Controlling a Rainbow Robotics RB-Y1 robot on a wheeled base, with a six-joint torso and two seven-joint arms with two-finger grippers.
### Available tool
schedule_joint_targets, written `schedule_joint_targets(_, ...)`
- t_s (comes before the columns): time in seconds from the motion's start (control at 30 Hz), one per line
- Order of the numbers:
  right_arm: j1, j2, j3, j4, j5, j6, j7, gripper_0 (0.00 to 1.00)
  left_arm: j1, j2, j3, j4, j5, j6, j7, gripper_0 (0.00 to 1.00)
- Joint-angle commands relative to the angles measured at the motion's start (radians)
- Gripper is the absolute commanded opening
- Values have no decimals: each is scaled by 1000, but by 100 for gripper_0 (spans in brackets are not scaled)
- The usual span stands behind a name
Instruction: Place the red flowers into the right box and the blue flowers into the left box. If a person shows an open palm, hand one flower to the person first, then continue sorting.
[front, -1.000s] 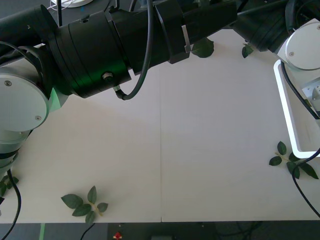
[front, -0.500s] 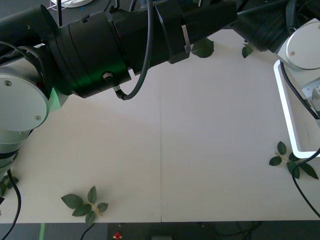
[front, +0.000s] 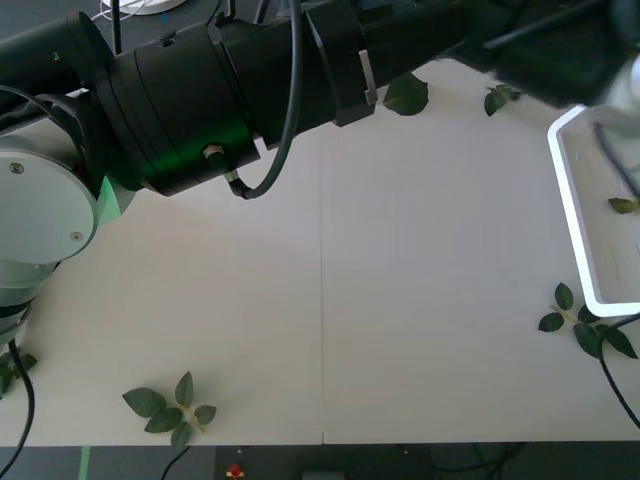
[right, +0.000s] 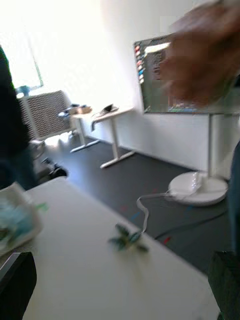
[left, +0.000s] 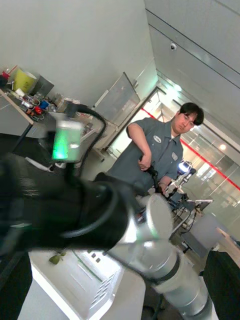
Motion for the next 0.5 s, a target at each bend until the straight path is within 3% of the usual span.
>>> schedule_joint_targets(0.03, 91, -90, -147, -98, -55, 116, -6, 100, -11, 58, 38, -22, -7, 40, -3, 100)
schedule_joint_targets(0.2, 200, -164, -274, -164, -138, 267, -15, 100, -12, 91, 205, -37, 22, 379, -11, 100)
schedule_joint_targets(0.4, 360, -280, -407, -210, -310, 425, 5, 100, -20, 117, 497, -47, 166, 881, -29, 100)
schedule_joint_targets(0.5, 420, -320, -458, -215, -376, 484, 53, 100, -20, 121, 607, -43, 220, 1056, -43, 100)
